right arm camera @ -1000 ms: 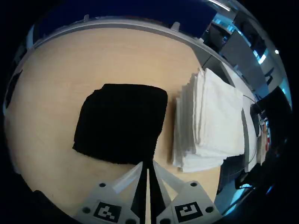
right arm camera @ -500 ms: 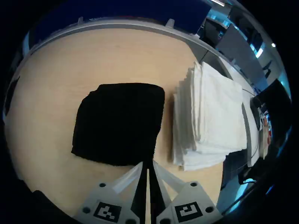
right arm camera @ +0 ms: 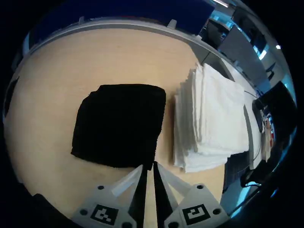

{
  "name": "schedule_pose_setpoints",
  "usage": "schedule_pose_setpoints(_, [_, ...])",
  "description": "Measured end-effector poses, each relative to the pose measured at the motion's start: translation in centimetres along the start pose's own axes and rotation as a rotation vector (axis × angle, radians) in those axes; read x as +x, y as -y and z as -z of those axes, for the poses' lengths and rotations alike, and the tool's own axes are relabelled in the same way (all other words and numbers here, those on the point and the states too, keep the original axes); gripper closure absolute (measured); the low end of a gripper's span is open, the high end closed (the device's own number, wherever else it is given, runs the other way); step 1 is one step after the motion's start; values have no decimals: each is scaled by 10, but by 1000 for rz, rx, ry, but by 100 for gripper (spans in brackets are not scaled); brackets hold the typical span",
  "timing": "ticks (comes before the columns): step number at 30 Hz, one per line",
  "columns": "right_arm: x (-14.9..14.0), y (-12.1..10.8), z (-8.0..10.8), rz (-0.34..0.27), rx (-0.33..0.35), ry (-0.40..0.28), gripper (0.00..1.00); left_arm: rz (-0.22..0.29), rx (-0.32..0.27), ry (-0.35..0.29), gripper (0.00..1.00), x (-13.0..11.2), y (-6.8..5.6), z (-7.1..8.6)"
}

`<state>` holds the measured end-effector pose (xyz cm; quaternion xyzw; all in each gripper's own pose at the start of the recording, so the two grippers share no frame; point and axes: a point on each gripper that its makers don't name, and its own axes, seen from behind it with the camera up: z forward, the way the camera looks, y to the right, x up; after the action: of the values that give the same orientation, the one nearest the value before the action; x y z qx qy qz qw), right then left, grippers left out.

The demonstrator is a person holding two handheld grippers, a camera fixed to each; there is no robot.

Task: Fold towel

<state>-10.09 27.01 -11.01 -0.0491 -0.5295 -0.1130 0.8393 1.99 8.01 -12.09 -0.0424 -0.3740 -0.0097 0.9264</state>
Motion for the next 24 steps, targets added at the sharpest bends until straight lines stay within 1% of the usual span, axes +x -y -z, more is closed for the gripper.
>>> schedule_pose_setpoints(7, [-1, -5, 8, -1, -13, -5, 33, 3, -3, -2, 4, 1, 1, -1])
schedule_pose_setpoints(9, [-1, -6, 9, -6, -17, -9, 23, 3, -4, -2, 5, 2, 0, -1])
schedule_pose_setpoints(11, [0, -6, 12, -12, -18, -16, 15, 3, -6, -3, 5, 2, 0, -1])
schedule_pose_setpoints(13, [0, -6, 13, -17, -19, -23, 11, 2, -7, -4, 5, 3, 0, -2])
schedule_pose_setpoints(16, [1, -7, 16, -22, -22, -33, 1, 1, -9, -5, 5, 4, 0, -1])
schedule_pose_setpoints(24, [7, -3, 24, -32, -20, -70, 0, 2, -11, -11, 5, 6, 2, 1])
